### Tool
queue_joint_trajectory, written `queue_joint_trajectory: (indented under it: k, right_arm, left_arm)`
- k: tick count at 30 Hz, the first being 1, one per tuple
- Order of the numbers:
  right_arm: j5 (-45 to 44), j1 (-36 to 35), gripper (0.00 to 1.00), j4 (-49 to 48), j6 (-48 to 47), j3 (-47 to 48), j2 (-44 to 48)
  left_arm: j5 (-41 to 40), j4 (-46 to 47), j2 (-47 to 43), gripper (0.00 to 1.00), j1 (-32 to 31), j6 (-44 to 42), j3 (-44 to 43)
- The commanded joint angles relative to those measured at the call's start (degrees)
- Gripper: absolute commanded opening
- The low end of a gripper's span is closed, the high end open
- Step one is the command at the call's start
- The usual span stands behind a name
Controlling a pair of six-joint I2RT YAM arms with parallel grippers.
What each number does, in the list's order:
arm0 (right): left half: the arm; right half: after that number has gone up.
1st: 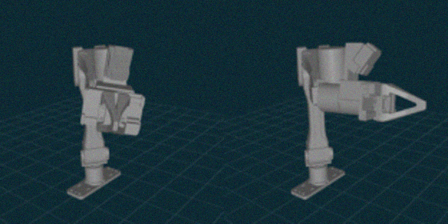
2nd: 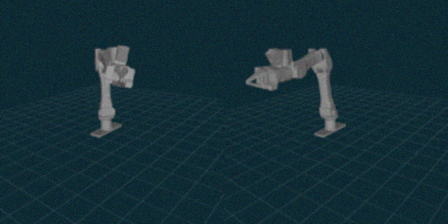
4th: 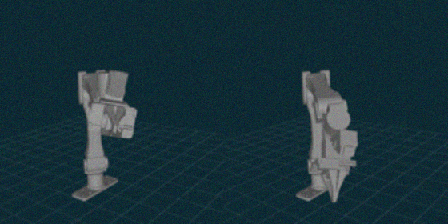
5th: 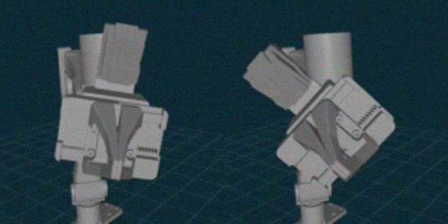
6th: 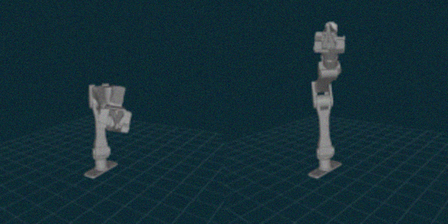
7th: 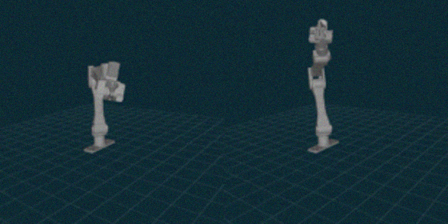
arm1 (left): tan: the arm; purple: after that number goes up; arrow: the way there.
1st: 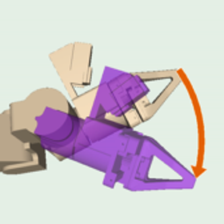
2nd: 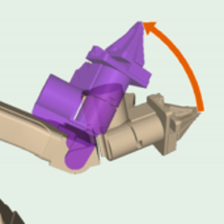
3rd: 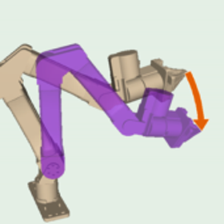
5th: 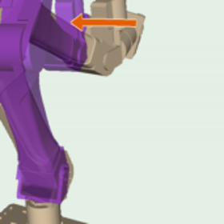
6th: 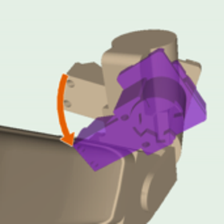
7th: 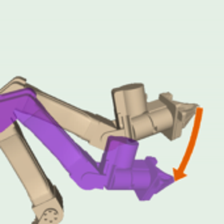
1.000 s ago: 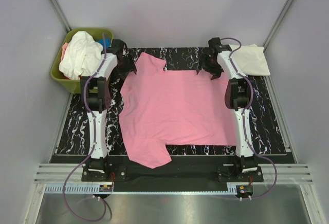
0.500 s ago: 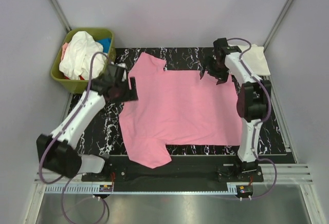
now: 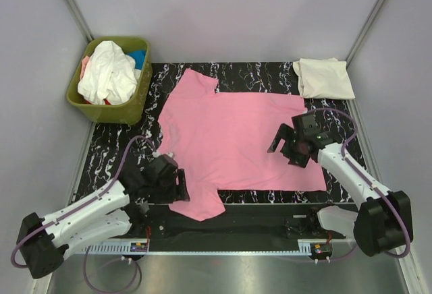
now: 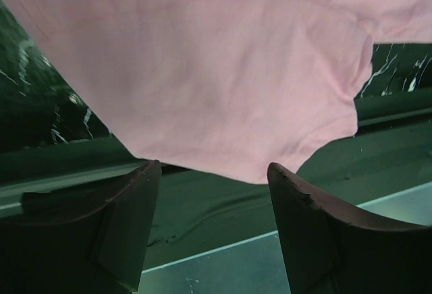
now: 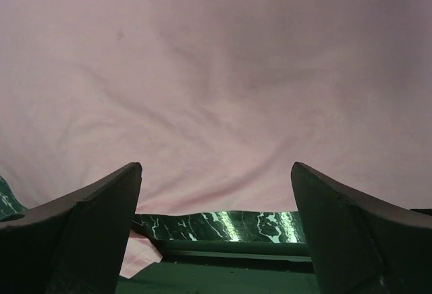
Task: Fold and stack the t-shirts
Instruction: Fold the tshirt
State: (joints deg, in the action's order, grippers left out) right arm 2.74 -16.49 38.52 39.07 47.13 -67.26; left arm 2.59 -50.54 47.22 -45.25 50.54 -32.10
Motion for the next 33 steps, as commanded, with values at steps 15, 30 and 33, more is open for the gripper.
queue_joint_trajectory:
  k: [15,30,33]
  right_arm:
    - [-0.3,-0.9,1.00,-6.5,2.3,-7.0,3.1]
    - [-1.9,-0.9,1.00,-3.2,0.7,-6.4,4.3]
    - [-5.5,-0.9,1.00,0.3,1.9,-5.4,4.3]
  left_arm:
    - [0.7,12.3,3.8,0.77,-13.0,18.3,7.2]
    - [0.8,18.7,10.6,0.44,-16.6,20.7,8.5]
    - [-0.7,18.3,11.0,0.22,-16.6,20.2,7.7]
